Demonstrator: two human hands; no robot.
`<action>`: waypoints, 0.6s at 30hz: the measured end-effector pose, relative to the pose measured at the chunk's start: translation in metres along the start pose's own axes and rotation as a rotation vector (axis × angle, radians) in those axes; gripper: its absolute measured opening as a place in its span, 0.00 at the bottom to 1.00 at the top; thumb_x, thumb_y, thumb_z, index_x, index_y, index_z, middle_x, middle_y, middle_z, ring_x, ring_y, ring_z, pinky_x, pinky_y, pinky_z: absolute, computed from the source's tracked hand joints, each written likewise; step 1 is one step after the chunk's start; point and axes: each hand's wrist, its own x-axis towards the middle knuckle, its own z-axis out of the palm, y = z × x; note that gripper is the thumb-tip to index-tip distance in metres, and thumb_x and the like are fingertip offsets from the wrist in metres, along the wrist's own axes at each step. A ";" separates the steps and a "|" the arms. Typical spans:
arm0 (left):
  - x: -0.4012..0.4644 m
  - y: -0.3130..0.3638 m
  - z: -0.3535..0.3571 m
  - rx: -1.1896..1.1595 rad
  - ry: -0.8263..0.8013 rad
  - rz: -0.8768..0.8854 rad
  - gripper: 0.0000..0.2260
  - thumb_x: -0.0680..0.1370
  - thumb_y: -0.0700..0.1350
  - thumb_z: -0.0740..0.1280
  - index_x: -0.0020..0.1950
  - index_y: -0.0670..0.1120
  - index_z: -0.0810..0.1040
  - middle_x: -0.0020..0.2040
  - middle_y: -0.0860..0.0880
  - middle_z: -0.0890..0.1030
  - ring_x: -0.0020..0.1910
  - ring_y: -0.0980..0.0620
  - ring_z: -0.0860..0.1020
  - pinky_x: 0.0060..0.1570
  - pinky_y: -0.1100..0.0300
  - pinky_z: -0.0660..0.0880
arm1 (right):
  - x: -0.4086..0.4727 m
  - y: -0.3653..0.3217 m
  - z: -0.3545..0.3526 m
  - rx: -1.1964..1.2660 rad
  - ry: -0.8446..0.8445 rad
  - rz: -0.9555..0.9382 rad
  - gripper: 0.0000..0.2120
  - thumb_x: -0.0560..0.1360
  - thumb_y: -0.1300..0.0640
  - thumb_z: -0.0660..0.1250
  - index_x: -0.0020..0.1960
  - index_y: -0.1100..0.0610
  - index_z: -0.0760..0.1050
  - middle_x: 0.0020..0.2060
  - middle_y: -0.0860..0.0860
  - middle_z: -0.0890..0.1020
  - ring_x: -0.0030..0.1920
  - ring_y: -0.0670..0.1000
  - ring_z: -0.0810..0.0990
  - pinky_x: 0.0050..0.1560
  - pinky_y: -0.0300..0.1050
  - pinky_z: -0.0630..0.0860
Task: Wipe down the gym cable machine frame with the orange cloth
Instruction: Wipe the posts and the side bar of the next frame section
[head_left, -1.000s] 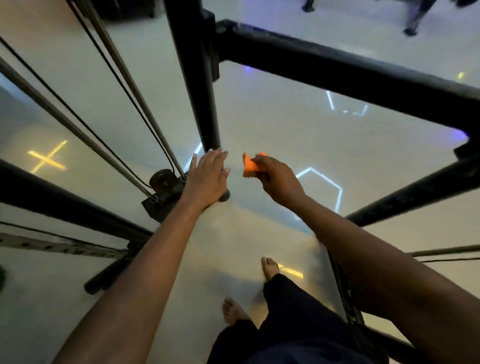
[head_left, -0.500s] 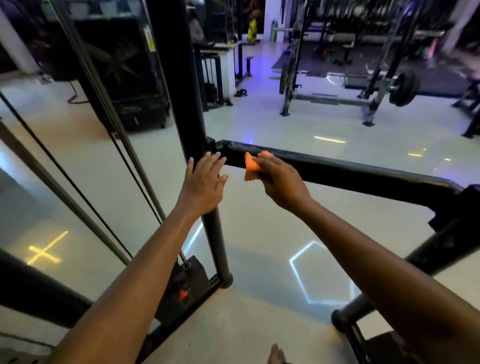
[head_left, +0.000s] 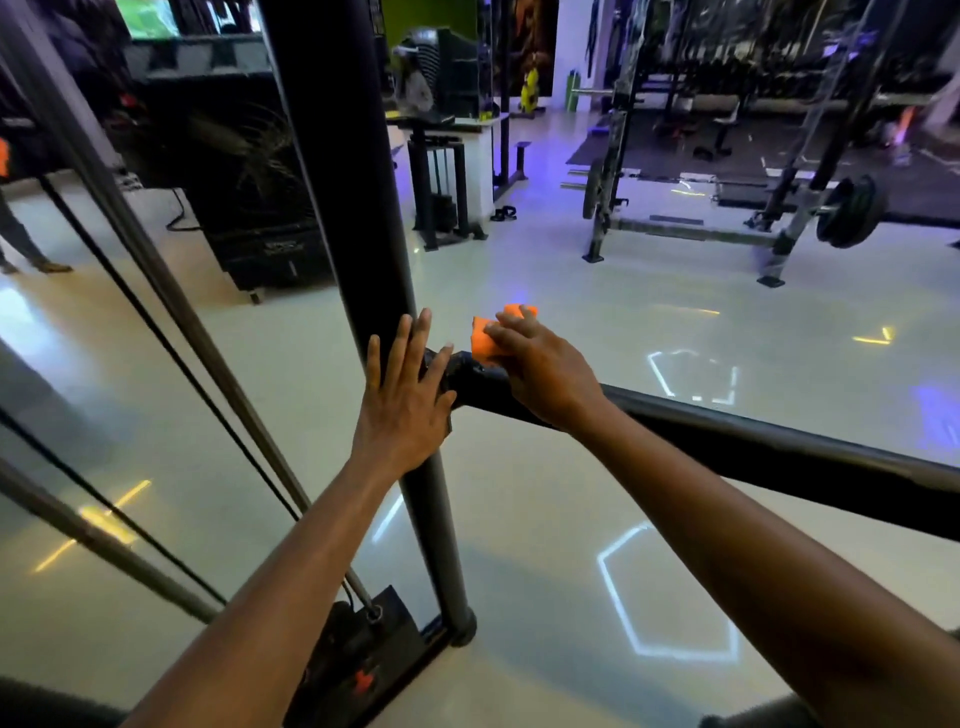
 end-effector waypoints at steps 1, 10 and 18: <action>0.001 -0.002 0.008 0.011 0.011 0.000 0.31 0.84 0.56 0.66 0.85 0.49 0.64 0.88 0.41 0.41 0.86 0.41 0.38 0.83 0.34 0.42 | 0.005 0.004 0.010 -0.030 -0.027 0.001 0.27 0.83 0.55 0.72 0.81 0.51 0.71 0.83 0.52 0.69 0.82 0.60 0.68 0.63 0.65 0.81; 0.007 -0.041 0.052 0.019 0.189 0.142 0.30 0.81 0.46 0.59 0.85 0.48 0.64 0.88 0.47 0.41 0.87 0.46 0.38 0.82 0.40 0.35 | 0.010 0.007 0.121 -0.325 -0.101 0.140 0.33 0.88 0.37 0.46 0.89 0.48 0.51 0.88 0.54 0.56 0.87 0.67 0.49 0.80 0.80 0.40; 0.002 -0.055 0.090 0.021 0.400 0.080 0.33 0.85 0.57 0.66 0.87 0.47 0.60 0.88 0.47 0.39 0.86 0.45 0.36 0.83 0.35 0.43 | 0.007 0.012 0.138 -0.397 0.067 0.085 0.34 0.83 0.52 0.58 0.89 0.49 0.55 0.85 0.56 0.62 0.82 0.68 0.62 0.82 0.72 0.53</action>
